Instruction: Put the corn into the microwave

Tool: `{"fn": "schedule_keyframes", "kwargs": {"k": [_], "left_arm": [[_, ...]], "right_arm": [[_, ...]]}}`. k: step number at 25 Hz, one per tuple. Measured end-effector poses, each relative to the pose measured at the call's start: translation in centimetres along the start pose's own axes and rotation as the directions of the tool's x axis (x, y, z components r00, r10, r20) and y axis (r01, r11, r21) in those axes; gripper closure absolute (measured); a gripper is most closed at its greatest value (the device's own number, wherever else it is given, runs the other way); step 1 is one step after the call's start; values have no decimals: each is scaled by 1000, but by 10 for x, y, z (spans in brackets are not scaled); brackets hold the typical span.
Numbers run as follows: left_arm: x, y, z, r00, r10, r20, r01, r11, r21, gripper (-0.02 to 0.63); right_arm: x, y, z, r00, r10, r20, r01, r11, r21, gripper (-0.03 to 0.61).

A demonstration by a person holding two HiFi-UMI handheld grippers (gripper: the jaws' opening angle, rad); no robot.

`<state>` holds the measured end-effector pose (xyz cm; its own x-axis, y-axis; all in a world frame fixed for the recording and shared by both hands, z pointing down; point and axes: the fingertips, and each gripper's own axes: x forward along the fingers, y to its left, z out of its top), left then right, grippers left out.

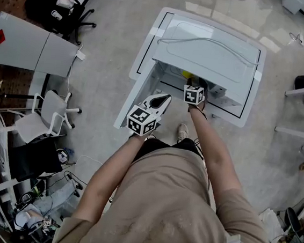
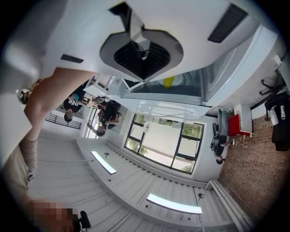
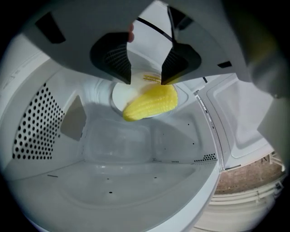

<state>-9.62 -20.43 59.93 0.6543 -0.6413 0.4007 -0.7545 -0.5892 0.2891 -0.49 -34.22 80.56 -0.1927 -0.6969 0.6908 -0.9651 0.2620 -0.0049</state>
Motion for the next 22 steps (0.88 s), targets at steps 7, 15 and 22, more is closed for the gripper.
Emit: {"fn": "schedule_keyframes", "kwargs": {"k": [7, 15, 22], "left_arm": [[-3, -5, 6, 999, 23, 34, -23, 1000, -9, 607], [-14, -4, 39, 987, 48, 151, -43, 999, -33, 607], [-30, -9, 100, 961, 9, 276, -3, 1000, -21, 607]], "right_arm": [[-44, 7, 4, 989, 126, 75, -131, 988, 77, 365], [-155, 12, 30, 923, 336, 185, -370, 908, 199, 365], [-257, -30, 83, 885, 287, 366, -379, 901, 210, 365]]}}
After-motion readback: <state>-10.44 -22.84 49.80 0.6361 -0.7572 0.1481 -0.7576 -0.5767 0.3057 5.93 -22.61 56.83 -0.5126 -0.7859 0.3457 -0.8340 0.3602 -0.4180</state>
